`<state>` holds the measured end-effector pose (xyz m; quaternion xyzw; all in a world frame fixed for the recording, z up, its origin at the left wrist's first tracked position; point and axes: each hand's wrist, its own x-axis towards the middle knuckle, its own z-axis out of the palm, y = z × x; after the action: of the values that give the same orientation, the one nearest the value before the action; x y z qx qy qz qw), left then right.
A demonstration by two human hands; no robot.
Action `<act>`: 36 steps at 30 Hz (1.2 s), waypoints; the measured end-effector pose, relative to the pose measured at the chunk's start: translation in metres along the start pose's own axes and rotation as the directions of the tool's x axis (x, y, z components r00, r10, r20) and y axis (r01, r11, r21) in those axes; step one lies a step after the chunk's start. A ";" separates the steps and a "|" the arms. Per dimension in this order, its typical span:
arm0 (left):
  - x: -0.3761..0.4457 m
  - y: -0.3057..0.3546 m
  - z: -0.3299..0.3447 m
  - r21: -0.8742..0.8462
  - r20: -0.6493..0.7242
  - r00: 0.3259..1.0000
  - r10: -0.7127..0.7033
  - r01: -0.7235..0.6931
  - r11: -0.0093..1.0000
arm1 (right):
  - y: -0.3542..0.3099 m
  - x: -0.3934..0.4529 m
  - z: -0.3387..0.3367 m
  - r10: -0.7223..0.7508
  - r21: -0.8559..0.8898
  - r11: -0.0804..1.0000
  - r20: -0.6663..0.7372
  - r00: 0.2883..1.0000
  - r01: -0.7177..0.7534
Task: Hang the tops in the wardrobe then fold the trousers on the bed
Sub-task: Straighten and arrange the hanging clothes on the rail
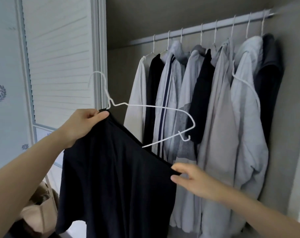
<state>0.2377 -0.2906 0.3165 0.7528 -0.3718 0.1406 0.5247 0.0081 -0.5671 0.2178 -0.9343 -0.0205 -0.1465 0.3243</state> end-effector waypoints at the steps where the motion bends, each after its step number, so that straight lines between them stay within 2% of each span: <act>1: 0.000 -0.005 -0.005 0.025 -0.018 1.000 0.004 -0.003 1.000 | 0.001 0.000 -0.006 -0.089 -0.122 0.989 -0.061 0.994 0.081; 3: -0.003 -0.012 -0.014 0.181 -0.014 0.998 0.062 -0.059 0.982 | 0.000 0.001 -0.021 -0.207 -0.273 0.948 -0.127 0.970 0.166; 6: -0.010 -0.018 -0.020 0.452 0.055 0.993 0.105 -0.119 0.884 | -0.005 0.005 -0.043 -0.358 -0.489 0.842 -0.190 0.914 0.228; 8: -0.015 -0.017 -0.020 0.520 0.083 0.991 0.102 -0.130 0.844 | -0.011 0.008 -0.047 -0.399 -0.530 0.812 -0.201 0.895 0.243; 9: -0.017 -0.015 -0.018 0.525 0.088 0.990 0.109 -0.139 0.840 | -0.016 0.011 -0.045 -0.380 -0.482 0.842 -0.214 0.900 0.241; 11: -0.018 -0.004 -0.007 0.489 0.105 0.983 0.153 -0.185 0.853 | -0.033 0.017 -0.039 -0.279 -0.238 0.946 -0.246 0.928 0.221; 13: -0.019 0.009 0.008 0.393 0.138 0.967 0.214 -0.252 0.884 | -0.051 0.025 -0.027 -0.184 -0.024 0.983 -0.274 0.944 0.184; 15: -0.022 0.020 0.019 0.301 0.154 0.953 0.261 -0.297 0.906 | -0.063 0.033 -0.018 -0.151 0.035 0.984 -0.363 0.920 0.175; 18: -0.024 0.022 0.013 0.281 0.176 0.948 0.264 -0.305 0.910 | -0.066 0.038 -0.021 -0.119 0.110 0.975 -0.466 0.877 0.191; 21: -0.025 0.010 -0.009 0.333 0.152 0.962 0.225 -0.264 0.905 | -0.059 0.034 -0.041 -0.083 0.128 0.976 -0.529 0.844 0.176; 23: -0.026 0.000 -0.020 0.285 0.082 0.979 0.186 -0.202 0.937 | -0.052 0.028 -0.057 -0.083 0.137 0.973 -0.540 0.838 0.185; 26: -0.027 -0.010 -0.025 0.126 -0.082 0.992 0.098 -0.087 0.988 | -0.045 0.023 -0.075 -0.098 0.110 0.979 -0.476 0.874 0.170; 28: -0.026 -0.012 -0.025 0.062 -0.146 0.987 0.060 -0.052 0.997 | -0.038 0.025 -0.078 -0.041 0.098 0.991 -0.419 0.907 0.090; 30: -0.026 -0.011 -0.025 0.033 -0.172 0.984 0.045 -0.040 0.999 | -0.036 0.025 -0.076 -0.009 0.045 0.999 -0.410 0.912 0.030; 33: -0.029 -0.009 -0.027 -0.011 -0.174 0.984 0.024 -0.026 1.000 | -0.041 0.019 -0.082 -0.078 -0.107 0.993 -0.375 0.924 0.041; 36: -0.033 0.000 -0.030 -0.057 -0.139 0.990 0.039 -0.047 0.997 | -0.056 0.007 -0.099 -0.122 -0.073 0.992 -0.321 0.939 0.104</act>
<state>0.2202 -0.2504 0.3089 0.7168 -0.3551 0.1921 0.5685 -0.0183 -0.5837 0.3277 -0.9032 -0.0165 -0.3173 0.2886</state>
